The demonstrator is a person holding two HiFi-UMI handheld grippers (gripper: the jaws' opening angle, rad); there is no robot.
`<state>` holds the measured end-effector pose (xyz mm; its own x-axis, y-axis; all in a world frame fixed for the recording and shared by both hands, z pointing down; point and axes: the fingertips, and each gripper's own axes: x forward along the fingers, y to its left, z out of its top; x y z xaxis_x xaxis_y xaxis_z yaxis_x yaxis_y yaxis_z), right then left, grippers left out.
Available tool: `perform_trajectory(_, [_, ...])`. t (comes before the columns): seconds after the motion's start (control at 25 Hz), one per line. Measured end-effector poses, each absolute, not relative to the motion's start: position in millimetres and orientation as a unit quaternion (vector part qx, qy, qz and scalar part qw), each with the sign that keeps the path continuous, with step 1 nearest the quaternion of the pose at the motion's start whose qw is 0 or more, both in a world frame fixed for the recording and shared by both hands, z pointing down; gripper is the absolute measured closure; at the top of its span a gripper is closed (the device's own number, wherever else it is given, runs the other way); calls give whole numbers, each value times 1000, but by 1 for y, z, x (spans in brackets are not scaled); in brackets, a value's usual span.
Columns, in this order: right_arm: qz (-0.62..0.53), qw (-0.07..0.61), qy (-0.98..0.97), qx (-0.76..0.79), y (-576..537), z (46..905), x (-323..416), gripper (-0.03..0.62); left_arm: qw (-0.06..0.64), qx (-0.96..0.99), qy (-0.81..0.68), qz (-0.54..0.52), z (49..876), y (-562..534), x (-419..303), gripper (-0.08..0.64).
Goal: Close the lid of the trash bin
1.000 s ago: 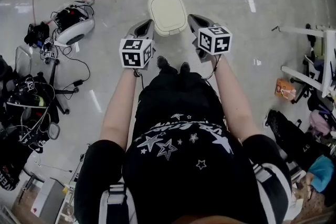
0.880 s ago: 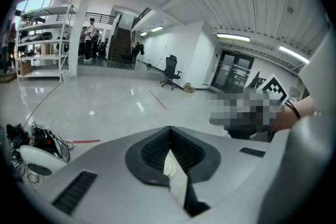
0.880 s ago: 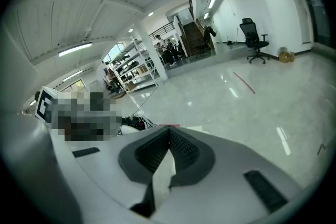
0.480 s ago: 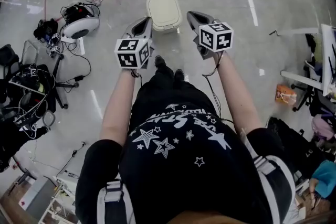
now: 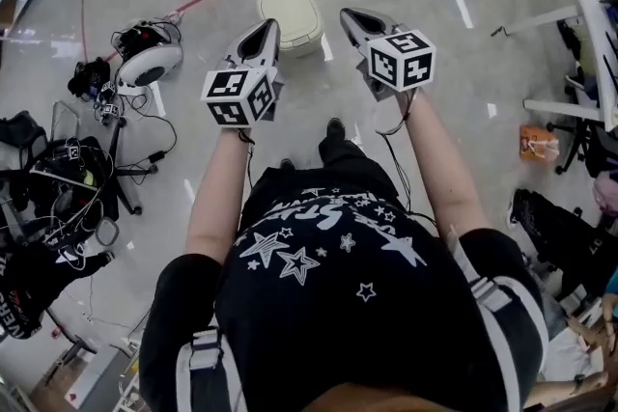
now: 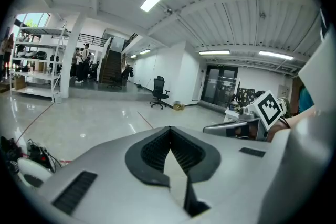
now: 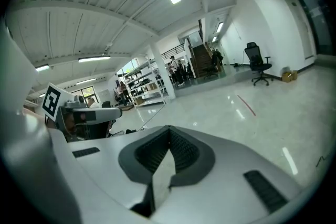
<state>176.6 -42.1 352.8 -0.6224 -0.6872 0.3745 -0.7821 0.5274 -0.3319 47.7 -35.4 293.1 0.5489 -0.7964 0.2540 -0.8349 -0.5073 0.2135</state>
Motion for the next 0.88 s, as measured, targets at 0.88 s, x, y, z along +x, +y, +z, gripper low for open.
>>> perform_trajectory(0.88, [191,86,-857,472,77,314,55,597,132,899,-416,24,267,76,-52,549])
